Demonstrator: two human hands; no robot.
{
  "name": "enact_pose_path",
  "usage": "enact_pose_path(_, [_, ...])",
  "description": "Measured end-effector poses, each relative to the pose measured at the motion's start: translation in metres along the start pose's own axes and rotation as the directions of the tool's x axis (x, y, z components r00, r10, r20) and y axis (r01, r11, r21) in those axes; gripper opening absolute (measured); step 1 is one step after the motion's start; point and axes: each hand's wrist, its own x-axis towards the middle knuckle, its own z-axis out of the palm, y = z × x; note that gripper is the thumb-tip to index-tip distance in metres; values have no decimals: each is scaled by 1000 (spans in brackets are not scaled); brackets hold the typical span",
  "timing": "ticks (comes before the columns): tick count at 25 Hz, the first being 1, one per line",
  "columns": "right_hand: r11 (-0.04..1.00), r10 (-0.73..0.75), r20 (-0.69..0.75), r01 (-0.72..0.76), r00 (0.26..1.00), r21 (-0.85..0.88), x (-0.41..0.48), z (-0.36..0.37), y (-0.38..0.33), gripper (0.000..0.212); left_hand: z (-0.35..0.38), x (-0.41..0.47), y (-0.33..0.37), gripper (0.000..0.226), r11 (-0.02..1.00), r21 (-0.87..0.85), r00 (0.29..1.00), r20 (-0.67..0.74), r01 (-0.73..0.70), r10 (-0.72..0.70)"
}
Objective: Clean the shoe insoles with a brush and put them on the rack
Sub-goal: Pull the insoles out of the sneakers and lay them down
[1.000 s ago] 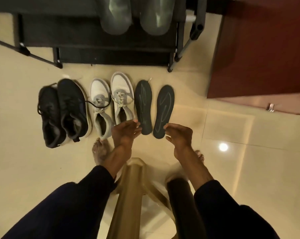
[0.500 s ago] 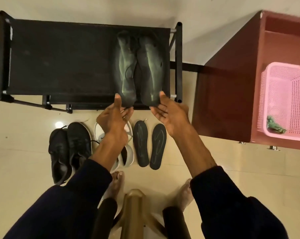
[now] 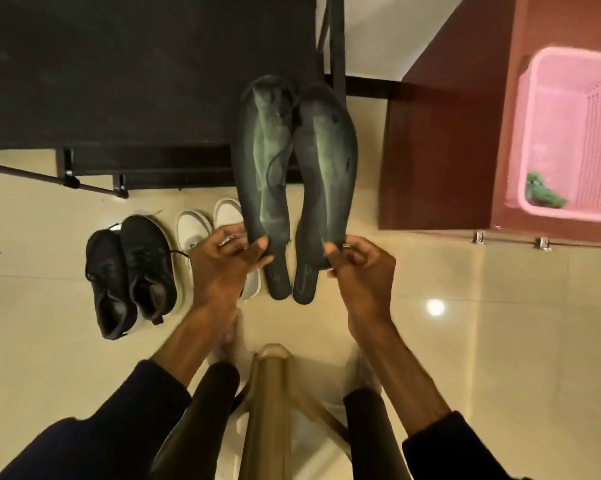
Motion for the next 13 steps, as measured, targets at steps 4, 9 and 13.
enact_pose_path(4, [992,109,-99,-115,989,-56,-45,-60,86,10,6,-57,-86,39,999,43,1000,0,27,-27])
enact_pose_path(9, [955,289,-196,-296,937,-6,-65,-104,159,12,32,-77,-176,28,955,159,965,34,251,-260])
enact_pose_path(13, [900,414,-251,-435,875,-32,-26,-117,199,7,62,-47,-230,31,934,264,970,-31,243,-243])
